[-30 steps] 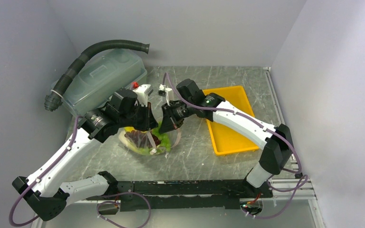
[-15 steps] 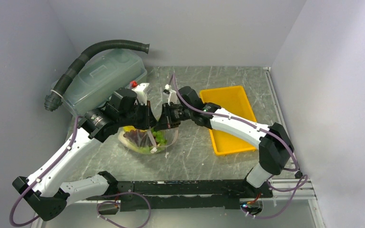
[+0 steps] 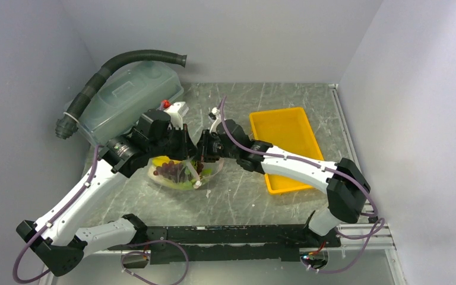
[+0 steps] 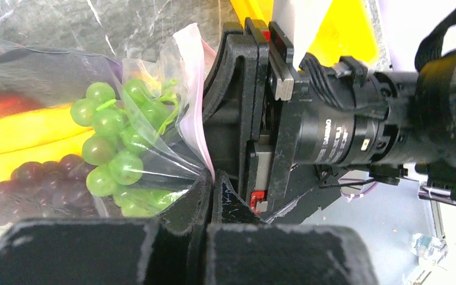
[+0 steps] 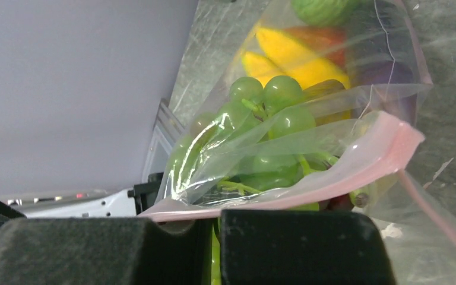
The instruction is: Place the food in the zip-top bag and seal the zipper
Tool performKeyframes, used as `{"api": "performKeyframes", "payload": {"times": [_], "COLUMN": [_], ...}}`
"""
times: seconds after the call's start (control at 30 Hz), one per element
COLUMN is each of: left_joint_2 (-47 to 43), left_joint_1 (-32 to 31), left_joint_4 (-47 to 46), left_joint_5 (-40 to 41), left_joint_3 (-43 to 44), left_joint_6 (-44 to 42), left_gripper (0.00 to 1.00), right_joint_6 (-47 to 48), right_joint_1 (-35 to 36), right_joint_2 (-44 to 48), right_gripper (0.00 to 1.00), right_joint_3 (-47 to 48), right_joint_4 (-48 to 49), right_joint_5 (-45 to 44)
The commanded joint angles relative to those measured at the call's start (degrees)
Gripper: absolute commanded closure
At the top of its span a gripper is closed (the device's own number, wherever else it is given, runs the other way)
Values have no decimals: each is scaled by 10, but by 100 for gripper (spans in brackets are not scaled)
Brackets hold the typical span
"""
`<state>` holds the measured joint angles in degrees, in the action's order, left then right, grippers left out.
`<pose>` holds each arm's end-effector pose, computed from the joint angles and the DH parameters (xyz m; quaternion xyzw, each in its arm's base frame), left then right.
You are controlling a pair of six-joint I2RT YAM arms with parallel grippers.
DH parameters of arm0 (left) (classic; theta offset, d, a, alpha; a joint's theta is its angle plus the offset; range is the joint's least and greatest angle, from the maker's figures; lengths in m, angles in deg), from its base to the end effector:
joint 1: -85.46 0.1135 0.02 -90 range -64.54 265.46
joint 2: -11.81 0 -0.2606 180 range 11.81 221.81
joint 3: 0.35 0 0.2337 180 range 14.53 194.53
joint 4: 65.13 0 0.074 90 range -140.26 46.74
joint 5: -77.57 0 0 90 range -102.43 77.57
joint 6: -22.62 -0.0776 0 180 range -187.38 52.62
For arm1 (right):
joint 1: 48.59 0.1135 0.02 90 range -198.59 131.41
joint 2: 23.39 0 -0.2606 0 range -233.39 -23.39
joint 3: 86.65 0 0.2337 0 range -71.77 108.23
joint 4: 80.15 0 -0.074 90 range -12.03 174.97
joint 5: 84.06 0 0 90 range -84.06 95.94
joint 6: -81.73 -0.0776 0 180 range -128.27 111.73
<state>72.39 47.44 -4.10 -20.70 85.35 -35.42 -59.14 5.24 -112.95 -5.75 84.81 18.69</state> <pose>0.1709 -0.1478 0.3513 0.0797 0.8854 -0.3127 0.3347 0.2140 0.3218 0.2787 -0.0822 0.8302 0.4871 0.2584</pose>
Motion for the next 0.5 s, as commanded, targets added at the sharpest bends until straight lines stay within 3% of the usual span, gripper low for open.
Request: {"api": "performKeyframes", "payload": {"times": [0.0,0.13,0.47], "left_joint_2": [-8,-6,-26], "left_joint_1": [-8,-8,-8], "left_joint_4": [-61,-80,-115], "left_joint_5": [-77,-97,-148], "left_joint_3": [4,1,-8], "left_joint_6": [38,50,76], "left_gripper": [100,100,100], "right_joint_6": [-68,-80,-92], "right_joint_1": [23,37,37], "right_joint_2": [5,-35,-100], "right_gripper": [100,100,100], "right_joint_3": [-1,17,14], "right_joint_4": [103,92,109], "right_joint_5": [-121,-168,-181]}}
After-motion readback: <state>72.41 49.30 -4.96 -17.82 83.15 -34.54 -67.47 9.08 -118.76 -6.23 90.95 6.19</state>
